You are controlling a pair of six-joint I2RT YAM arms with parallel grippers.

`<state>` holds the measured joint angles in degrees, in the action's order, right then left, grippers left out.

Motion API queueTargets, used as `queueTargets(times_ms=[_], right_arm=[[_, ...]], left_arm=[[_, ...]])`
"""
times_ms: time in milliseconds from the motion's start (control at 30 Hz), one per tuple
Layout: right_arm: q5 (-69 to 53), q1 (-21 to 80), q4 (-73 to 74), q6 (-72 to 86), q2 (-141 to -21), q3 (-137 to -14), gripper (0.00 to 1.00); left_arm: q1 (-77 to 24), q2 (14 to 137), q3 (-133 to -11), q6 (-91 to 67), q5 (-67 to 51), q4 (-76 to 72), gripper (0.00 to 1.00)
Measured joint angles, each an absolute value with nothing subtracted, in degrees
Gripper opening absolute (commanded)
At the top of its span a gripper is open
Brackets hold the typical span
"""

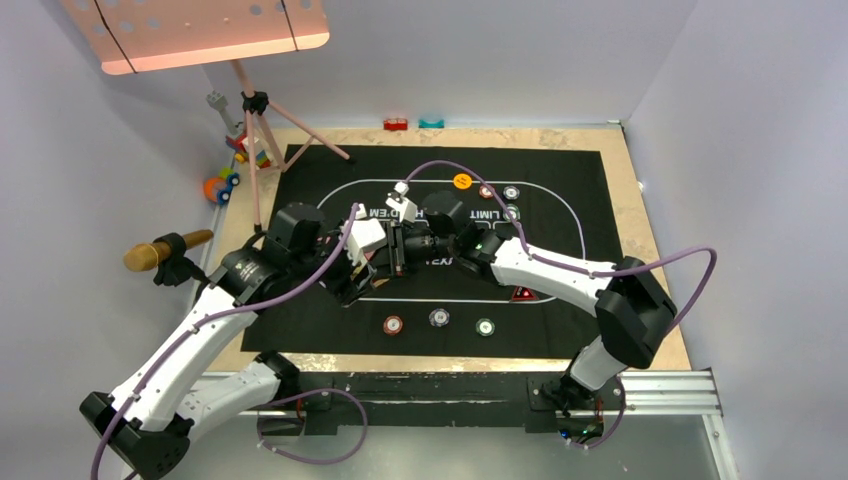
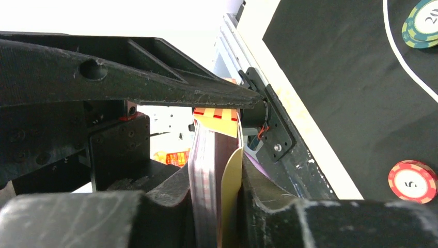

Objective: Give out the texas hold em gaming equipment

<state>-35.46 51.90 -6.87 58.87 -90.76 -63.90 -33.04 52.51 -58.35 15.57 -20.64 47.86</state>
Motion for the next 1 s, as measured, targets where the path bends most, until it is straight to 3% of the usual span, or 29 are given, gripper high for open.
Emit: queueTargets(times_ms=[133, 200, 267, 333, 400, 433, 900, 1000], right_arm=[[-35.7, 51.8, -8.2, 59.1, -90.8, -63.2, 0.14], [-35.7, 51.8, -9.0, 59.4, -90.8, -62.7, 0.06], [-35.8, 51.8, -9.8, 59.7, -90.8, -62.2, 0.00], [-35.8, 51.8, -10.5, 60.0, -90.8, -61.8, 0.00], [-35.8, 51.8, -11.1, 60.4, -90.8, -61.5, 0.00], [-35.8, 51.8, -11.2, 60.4, -90.8, -61.4, 0.00], [-35.6, 51.7, -10.0, 60.2, -90.6, -61.3, 0.00], [-35.3, 51.7, -9.8, 60.1, -90.2, -61.3, 0.00]], left_arm=[[-33.0, 52.4, -58.3, 15.6, -20.6, 48.0, 0.27], [-33.0, 52.2, -58.3, 15.7, -20.6, 48.1, 0.31], [-33.0, 52.1, -58.1, 15.7, -20.7, 48.2, 0.46], [-33.0, 52.1, -57.9, 15.7, -20.8, 48.3, 0.65], [-33.0, 52.1, -57.9, 15.7, -20.9, 48.4, 0.95], [-33.0, 52.1, -57.9, 15.9, -20.8, 48.4, 0.99], [-32.9, 50.4, -55.7, 17.6, -17.2, 48.3, 1.00], [-33.0, 50.6, -55.3, 17.6, -17.2, 47.9, 0.95]])
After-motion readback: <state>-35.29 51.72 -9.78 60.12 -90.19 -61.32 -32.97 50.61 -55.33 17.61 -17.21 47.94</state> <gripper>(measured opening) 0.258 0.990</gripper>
